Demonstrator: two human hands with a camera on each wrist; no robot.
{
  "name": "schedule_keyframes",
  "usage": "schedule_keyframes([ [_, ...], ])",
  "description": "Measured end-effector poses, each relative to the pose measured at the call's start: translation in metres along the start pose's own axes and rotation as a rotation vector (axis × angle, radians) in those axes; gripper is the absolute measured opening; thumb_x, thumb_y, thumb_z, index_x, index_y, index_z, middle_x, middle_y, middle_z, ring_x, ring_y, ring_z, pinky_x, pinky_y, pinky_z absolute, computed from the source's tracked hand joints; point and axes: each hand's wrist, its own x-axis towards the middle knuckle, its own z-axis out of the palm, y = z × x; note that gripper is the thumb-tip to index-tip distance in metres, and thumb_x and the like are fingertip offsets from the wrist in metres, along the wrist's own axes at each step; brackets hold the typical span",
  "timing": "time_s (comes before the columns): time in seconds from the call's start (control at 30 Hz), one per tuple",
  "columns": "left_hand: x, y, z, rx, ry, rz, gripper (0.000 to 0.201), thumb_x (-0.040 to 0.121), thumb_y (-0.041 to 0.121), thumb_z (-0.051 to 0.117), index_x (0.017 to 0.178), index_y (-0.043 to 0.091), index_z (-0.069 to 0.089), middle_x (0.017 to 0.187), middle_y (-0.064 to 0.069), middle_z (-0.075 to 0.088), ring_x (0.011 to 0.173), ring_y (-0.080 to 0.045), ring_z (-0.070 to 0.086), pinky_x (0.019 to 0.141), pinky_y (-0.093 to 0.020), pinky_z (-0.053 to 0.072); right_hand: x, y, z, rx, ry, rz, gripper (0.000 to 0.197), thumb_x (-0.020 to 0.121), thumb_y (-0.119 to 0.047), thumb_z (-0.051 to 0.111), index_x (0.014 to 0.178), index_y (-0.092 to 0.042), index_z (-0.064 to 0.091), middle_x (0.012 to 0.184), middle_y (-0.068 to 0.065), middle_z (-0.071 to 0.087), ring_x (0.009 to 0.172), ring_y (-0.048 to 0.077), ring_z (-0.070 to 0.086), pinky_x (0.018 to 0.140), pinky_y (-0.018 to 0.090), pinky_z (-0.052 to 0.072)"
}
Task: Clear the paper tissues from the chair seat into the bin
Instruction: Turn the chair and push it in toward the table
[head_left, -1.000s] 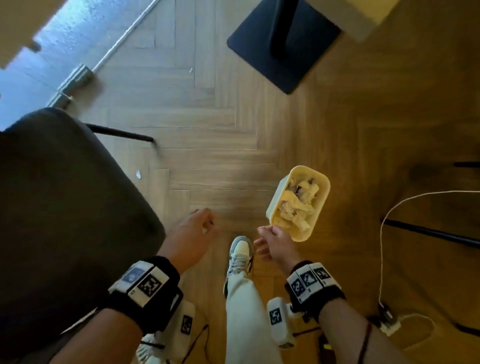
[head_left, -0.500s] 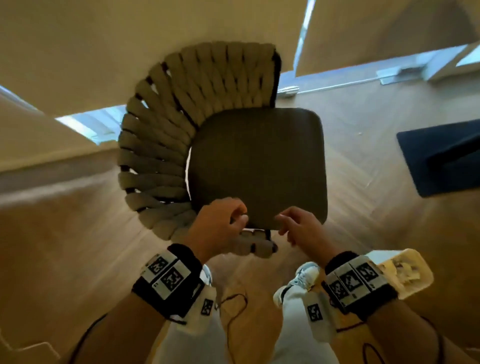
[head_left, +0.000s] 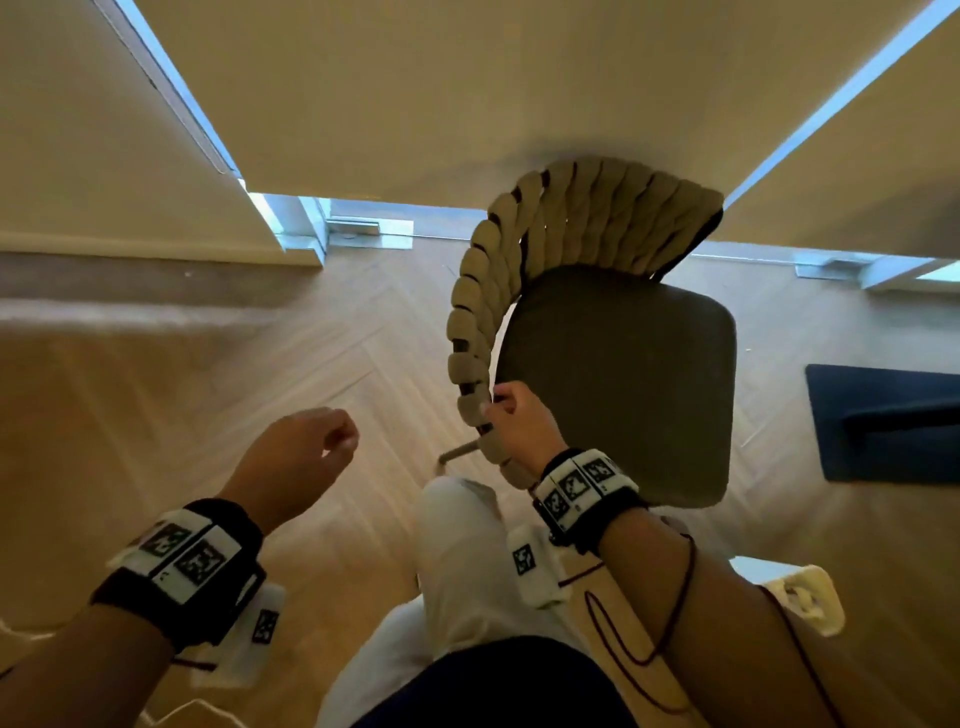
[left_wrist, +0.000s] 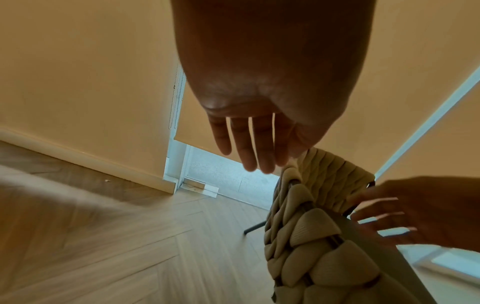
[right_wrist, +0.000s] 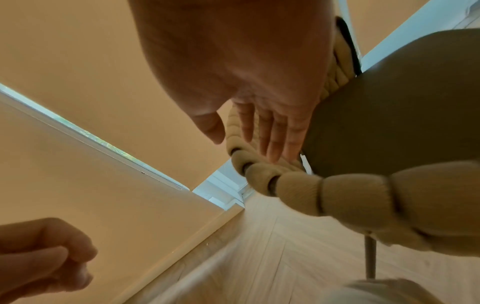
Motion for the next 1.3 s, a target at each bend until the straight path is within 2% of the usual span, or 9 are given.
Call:
schedule_keyframes([
  [0.13, 0.05, -0.024, -0.013, 0.11, -0.131, 0.121, 0.021, 0.082, 0.033, 0.043, 0.075, 0.023, 0.059, 0.074, 0.006, 0.061, 0.071, -0.019, 0.059, 0.066, -0.037, 0.05, 0.055, -0.036, 0.038, 0.048, 0.039, 0.049, 0.043, 0.09, -0.038, 0.052, 0.126, -0.015, 0.049, 0.114, 0.008, 0.059, 0.096, 0.026, 0.057, 0.081, 0.034, 0.042],
  [0.23, 0.106, -0.036, -0.033, 0.206, -0.191, 0.219, 0.031, 0.075, 0.039, 0.032, 0.072, 0.022, 0.058, 0.07, 0.005, 0.062, 0.07, -0.022, 0.059, 0.063, -0.035, 0.048, 0.111, -0.035, 0.065, 0.077, 0.114, 0.212, 0.084, 0.071, -0.074, 0.041, 0.136, -0.021, 0.044, 0.133, 0.006, 0.054, 0.114, 0.028, 0.055, 0.1, 0.041, 0.042],
  [0.33, 0.167, -0.04, -0.054, 0.294, -0.261, 0.308, 0.025, 0.078, 0.034, 0.038, 0.074, 0.022, 0.06, 0.074, 0.004, 0.064, 0.074, -0.024, 0.06, 0.065, -0.033, 0.046, 0.142, -0.044, 0.077, 0.103, 0.17, 0.408, 0.108, 0.055, -0.086, 0.03, 0.14, -0.018, 0.036, 0.142, 0.008, 0.047, 0.124, 0.033, 0.05, 0.105, 0.047, 0.039],
  [0.6, 0.277, -0.006, -0.08, 0.746, -0.53, 0.626, 0.025, 0.089, 0.027, 0.047, 0.111, 0.018, 0.056, 0.114, -0.003, 0.055, 0.108, -0.026, 0.05, 0.084, -0.036, 0.037, 0.159, -0.058, 0.084, 0.042, 0.255, 0.594, 0.069, 0.087, -0.064, 0.031, 0.143, -0.023, 0.03, 0.147, 0.01, 0.036, 0.129, 0.034, 0.039, 0.107, 0.049, 0.029],
  [0.77, 0.332, 0.021, -0.075, 0.873, -0.514, 0.96, 0.029, 0.074, 0.019, 0.067, 0.102, 0.017, 0.061, 0.109, -0.009, 0.062, 0.091, -0.029, 0.059, 0.07, -0.036, 0.048, 0.156, -0.076, 0.08, 0.069, 0.297, 0.673, 0.079, 0.082, -0.074, 0.024, 0.145, -0.026, 0.022, 0.151, 0.003, 0.032, 0.137, 0.03, 0.031, 0.111, 0.055, 0.025],
  [1.0, 0.412, 0.066, -0.065, 0.83, -0.455, 1.323, 0.073, 0.066, 0.05, 0.076, 0.125, 0.019, 0.048, 0.13, -0.015, 0.058, 0.115, -0.037, 0.057, 0.081, -0.056, 0.054, 0.143, -0.104, 0.093, 0.066, 0.533, 0.879, 0.063, 0.089, -0.064, 0.03, 0.142, -0.03, 0.031, 0.152, 0.0, 0.033, 0.141, 0.03, 0.024, 0.111, 0.064, 0.008],
  [1.13, 0.445, 0.082, -0.049, 0.944, -0.516, 1.373, 0.08, 0.075, 0.073, 0.048, 0.137, 0.023, 0.04, 0.147, -0.008, 0.042, 0.137, -0.036, 0.033, 0.101, -0.068, 0.03, 0.145, -0.112, 0.109, 0.162, 0.633, 0.979, 0.064, 0.09, -0.064, 0.029, 0.143, -0.029, 0.029, 0.157, -0.001, 0.022, 0.147, 0.028, 0.005, 0.111, 0.064, 0.011],
  [1.23, 0.458, 0.084, -0.03, 0.991, -0.485, 1.42, 0.09, 0.074, 0.085, 0.024, 0.14, 0.025, 0.04, 0.151, -0.005, 0.038, 0.143, -0.035, 0.022, 0.111, -0.065, 0.008, 0.156, -0.114, 0.118, 0.166, 0.722, 0.975, 0.065, 0.09, -0.065, 0.028, 0.142, -0.027, 0.033, 0.155, 0.001, 0.025, 0.147, 0.03, 0.001, 0.112, 0.063, 0.005],
  [1.3, 0.463, 0.083, -0.023, 0.971, -0.508, 1.458, 0.095, 0.072, 0.088, 0.015, 0.139, 0.025, 0.042, 0.148, -0.005, 0.042, 0.142, -0.034, 0.024, 0.112, -0.063, 0.006, 0.158, -0.113, 0.122, 0.183, 0.796, 0.958, 0.063, 0.089, -0.065, 0.03, 0.139, -0.028, 0.038, 0.153, 0.001, 0.03, 0.147, 0.03, 0.003, 0.113, 0.063, 0.002],
])
